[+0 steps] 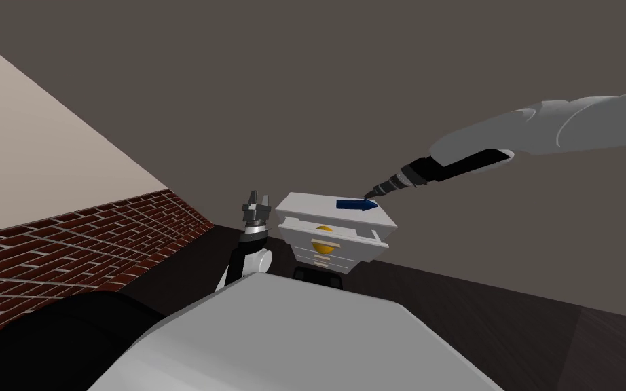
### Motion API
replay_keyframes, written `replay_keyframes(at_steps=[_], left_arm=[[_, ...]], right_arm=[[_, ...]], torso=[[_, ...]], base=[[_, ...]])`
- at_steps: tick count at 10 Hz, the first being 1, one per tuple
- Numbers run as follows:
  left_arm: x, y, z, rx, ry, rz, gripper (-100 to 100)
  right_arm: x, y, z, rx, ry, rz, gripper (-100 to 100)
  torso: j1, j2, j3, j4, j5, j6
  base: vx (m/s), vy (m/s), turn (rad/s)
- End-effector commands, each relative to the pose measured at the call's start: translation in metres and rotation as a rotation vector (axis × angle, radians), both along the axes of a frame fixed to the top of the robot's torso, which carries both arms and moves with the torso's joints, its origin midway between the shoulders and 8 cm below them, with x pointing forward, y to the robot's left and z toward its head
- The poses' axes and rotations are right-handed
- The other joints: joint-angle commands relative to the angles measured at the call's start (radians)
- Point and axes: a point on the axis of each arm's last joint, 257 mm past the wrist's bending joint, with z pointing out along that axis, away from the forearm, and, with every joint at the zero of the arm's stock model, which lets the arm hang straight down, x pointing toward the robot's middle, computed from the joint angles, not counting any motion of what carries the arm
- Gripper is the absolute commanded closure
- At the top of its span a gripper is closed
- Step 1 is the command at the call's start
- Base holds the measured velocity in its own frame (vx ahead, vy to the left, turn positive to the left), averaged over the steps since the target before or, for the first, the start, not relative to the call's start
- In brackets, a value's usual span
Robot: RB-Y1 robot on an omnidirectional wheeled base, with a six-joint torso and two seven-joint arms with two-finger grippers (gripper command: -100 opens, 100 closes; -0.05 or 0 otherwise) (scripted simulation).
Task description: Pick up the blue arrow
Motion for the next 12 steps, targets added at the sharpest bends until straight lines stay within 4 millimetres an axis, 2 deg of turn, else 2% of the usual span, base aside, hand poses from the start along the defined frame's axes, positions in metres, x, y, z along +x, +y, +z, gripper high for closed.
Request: replay_keyframes(at_steps=[1,12], left_arm=[[0.0,0.0,0.0,0.0,0.0,0.0,0],[0.0,0.0,0.0,0.0,0.0,0.0,0]], right_arm=[[0.001,0.005,-0.002,-0.021,0.008,0.014,-100],[0.0,0.06,-0.037,-0.265,0.143,0.151,-100]], torso=[[0.0,0.0,0.0,0.0,0.0,0.0],[0.0,0.0,0.0,0.0,0.0,0.0]], base=[[0.009,-0.001,0.003],[0.017,-0.002,-0.035]])
